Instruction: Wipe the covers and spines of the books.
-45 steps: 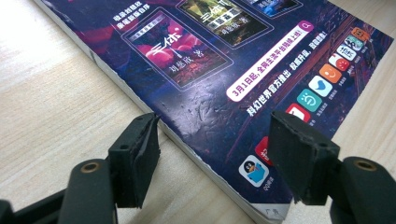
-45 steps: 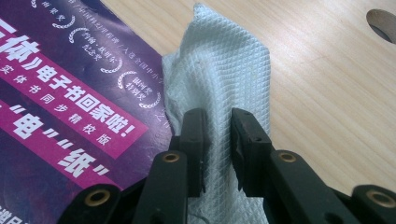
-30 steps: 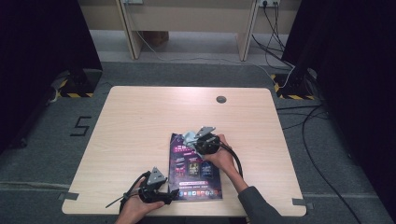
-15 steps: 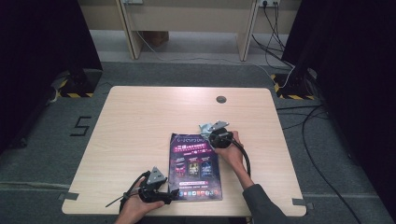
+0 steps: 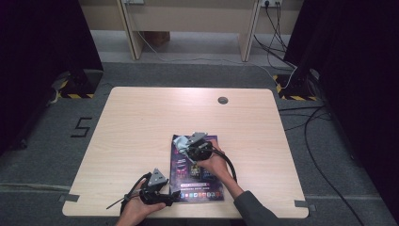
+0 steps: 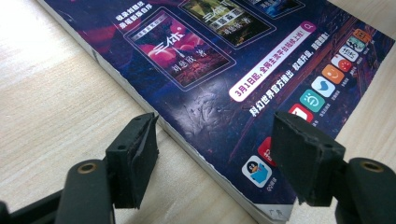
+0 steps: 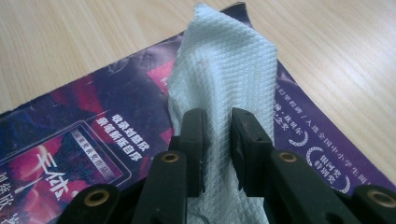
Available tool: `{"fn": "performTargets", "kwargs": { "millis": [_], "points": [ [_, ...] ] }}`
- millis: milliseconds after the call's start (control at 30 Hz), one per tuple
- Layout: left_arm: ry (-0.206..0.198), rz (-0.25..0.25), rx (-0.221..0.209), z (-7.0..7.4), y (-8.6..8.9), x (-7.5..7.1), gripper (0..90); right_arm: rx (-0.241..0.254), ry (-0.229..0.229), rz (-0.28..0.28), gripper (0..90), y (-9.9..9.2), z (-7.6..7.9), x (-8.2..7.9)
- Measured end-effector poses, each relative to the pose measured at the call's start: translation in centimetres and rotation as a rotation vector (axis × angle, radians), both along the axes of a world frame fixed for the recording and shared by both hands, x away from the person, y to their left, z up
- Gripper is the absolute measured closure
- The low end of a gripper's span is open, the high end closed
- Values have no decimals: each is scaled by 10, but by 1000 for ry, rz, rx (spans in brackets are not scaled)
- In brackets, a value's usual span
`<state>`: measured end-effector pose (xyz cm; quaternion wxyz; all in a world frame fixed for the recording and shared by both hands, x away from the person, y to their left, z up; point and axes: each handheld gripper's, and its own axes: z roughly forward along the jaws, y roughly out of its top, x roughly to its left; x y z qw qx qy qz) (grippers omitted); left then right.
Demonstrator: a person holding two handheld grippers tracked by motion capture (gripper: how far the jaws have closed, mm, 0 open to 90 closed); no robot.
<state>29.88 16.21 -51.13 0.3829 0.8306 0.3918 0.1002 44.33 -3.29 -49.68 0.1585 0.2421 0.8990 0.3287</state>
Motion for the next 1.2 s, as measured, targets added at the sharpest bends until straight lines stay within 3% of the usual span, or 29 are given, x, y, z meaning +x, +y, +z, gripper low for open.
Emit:
{"fn": "performTargets", "kwargs": {
  "millis": [133,267,400,500,600,900,1067,1200],
  "points": [
    [1,1,-1,0,0,0,315,-37,-22,-65,757,-14,1,9],
    [-1,0,0,0,0,0,315,-40,-37,-144,757,-37,1,22],
    [1,6,-5,0,0,0,315,2,-13,-179,756,-46,0,27],
    [1,5,-5,0,0,0,315,-38,-35,-172,758,-41,1,25],
    [8,5,-9,0,0,1,312,-28,-26,-152,755,-35,1,24],
    [0,7,-9,-1,0,0,308,-37,-19,-31,754,20,1,22],
    [1,8,-8,-1,0,0,308,-59,-16,-14,756,45,3,25],
    [-2,8,-6,-1,0,0,308,-83,-19,-1,756,50,4,28]
  ]
}}
